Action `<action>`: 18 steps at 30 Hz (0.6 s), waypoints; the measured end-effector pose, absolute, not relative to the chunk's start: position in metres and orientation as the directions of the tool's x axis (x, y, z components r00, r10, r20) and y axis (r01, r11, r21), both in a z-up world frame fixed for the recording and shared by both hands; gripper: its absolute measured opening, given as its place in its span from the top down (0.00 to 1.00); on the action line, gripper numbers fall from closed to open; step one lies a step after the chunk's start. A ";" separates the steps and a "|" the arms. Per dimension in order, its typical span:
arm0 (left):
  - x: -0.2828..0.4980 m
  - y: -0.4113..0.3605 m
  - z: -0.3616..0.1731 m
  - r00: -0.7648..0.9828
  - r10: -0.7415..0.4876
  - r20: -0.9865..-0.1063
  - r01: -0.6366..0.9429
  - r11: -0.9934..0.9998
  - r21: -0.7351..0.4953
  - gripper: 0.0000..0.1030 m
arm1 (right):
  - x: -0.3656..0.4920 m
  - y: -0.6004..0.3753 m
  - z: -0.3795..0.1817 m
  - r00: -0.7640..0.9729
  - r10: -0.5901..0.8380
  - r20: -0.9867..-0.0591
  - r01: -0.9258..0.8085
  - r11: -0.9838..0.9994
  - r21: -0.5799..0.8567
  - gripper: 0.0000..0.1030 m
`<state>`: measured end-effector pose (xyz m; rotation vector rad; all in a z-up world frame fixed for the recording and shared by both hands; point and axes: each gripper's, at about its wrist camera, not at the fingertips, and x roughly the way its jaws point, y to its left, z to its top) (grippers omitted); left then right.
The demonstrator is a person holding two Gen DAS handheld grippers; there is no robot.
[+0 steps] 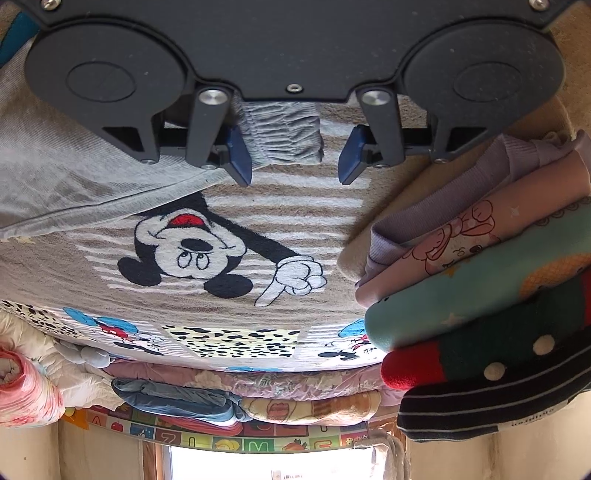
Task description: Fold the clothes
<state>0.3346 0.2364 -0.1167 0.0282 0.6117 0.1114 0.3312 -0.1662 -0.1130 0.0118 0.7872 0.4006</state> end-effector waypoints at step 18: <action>0.321 0.260 -0.107 0.835 0.061 -0.547 -0.116 0.991 -0.067 0.46 | 0.302 -0.137 -0.112 0.665 0.444 -0.601 -0.402 0.891 0.213 0.54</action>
